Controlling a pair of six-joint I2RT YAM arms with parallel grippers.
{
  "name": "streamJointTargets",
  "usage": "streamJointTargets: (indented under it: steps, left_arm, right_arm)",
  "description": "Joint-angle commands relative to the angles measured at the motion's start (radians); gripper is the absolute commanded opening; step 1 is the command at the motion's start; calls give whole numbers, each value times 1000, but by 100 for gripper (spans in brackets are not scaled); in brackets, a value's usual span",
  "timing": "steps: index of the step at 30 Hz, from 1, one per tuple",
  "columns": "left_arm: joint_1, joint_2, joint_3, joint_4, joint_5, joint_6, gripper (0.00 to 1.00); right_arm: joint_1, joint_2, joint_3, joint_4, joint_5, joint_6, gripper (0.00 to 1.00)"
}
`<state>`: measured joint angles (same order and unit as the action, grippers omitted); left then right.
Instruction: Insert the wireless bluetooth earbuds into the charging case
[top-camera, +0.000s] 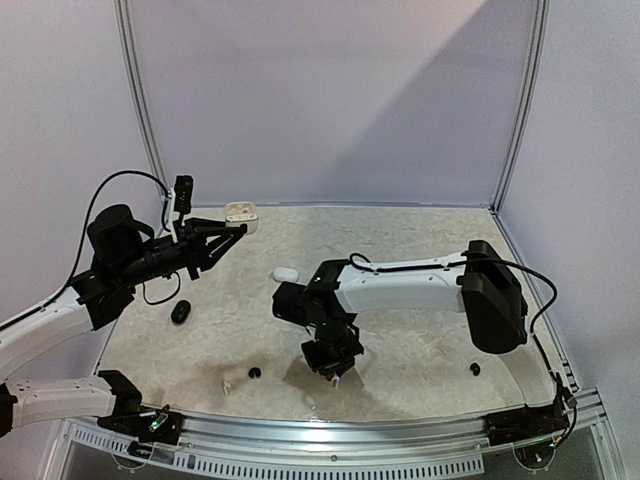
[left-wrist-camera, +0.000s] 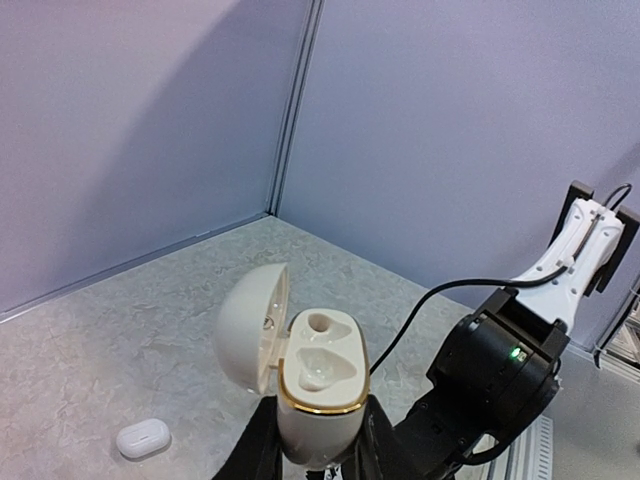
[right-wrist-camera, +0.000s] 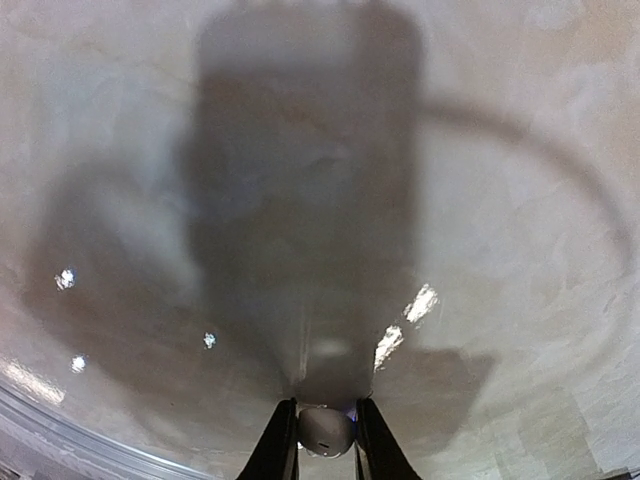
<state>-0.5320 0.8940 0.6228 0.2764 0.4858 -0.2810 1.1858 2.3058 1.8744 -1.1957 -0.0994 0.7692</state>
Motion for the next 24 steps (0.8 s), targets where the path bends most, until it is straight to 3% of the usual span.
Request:
streamJointTargets:
  steps: [1,10,17,24]
  left_arm:
    - [15,-13,-14,18,10,18,0]
    - [12,-5,-10,86,65,56,0]
    - [8,-3,-7,216,117,96,0]
    - [3,-4,15,229,185,150,0]
  right_arm:
    - [7,-1,48,-31,40,-25,8]
    - [-40,-265,110,110,282,-142,2]
    - [-31,-501,106,475,405,-387,0]
    - [9,-562,85,876,336,-659,0]
